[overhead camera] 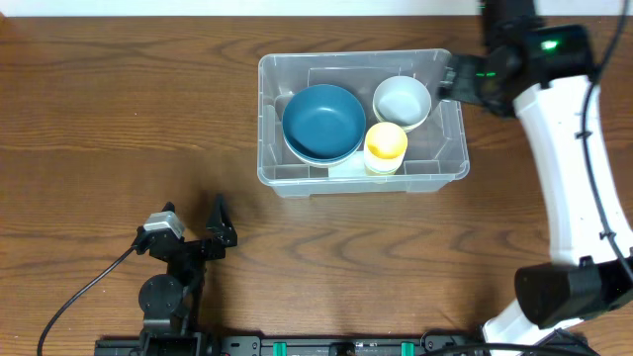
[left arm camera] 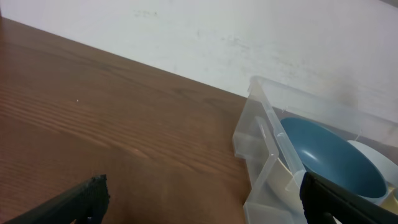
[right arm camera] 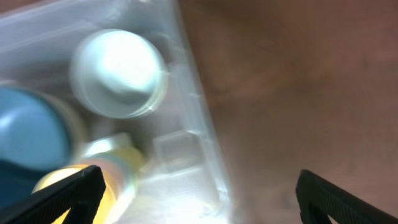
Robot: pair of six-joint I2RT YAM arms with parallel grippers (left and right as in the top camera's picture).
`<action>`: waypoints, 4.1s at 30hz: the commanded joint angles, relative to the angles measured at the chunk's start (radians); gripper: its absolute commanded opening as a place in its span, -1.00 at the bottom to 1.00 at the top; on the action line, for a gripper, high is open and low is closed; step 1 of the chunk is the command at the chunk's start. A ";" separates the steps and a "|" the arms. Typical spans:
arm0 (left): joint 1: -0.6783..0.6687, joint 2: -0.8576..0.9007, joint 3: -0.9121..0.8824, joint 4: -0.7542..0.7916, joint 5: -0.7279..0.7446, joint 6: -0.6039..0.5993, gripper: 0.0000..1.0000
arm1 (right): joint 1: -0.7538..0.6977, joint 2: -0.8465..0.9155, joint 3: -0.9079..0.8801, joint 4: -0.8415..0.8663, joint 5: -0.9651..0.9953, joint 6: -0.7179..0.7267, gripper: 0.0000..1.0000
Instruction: Pack container
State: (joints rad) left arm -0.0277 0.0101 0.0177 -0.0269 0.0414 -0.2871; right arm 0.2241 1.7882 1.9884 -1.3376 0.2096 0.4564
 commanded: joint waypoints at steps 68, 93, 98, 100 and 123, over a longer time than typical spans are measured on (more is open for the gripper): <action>-0.002 -0.006 -0.014 -0.046 -0.034 0.018 0.96 | -0.132 -1.780 -1.983 1.270 -0.158 -0.322 0.98; -0.002 -0.006 -0.014 -0.046 -0.034 0.018 0.96 | -0.132 -1.783 -1.983 1.263 -0.214 -0.540 0.99; -0.002 -0.006 -0.014 -0.046 -0.034 0.018 0.96 | -0.132 -1.783 -1.983 1.263 -0.214 -0.540 0.99; -0.002 -0.006 -0.014 -0.046 -0.034 0.018 0.96 | -0.132 -1.783 -1.983 1.263 -0.214 -0.540 0.99; -0.002 -0.006 -0.014 -0.046 -0.034 0.018 0.96 | -0.132 -1.783 -1.983 1.263 -0.214 -0.540 0.98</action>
State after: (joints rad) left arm -0.0280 0.0101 0.0212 -0.0326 0.0380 -0.2867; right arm 0.0971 0.0147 0.0097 -0.0715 0.0059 -0.0704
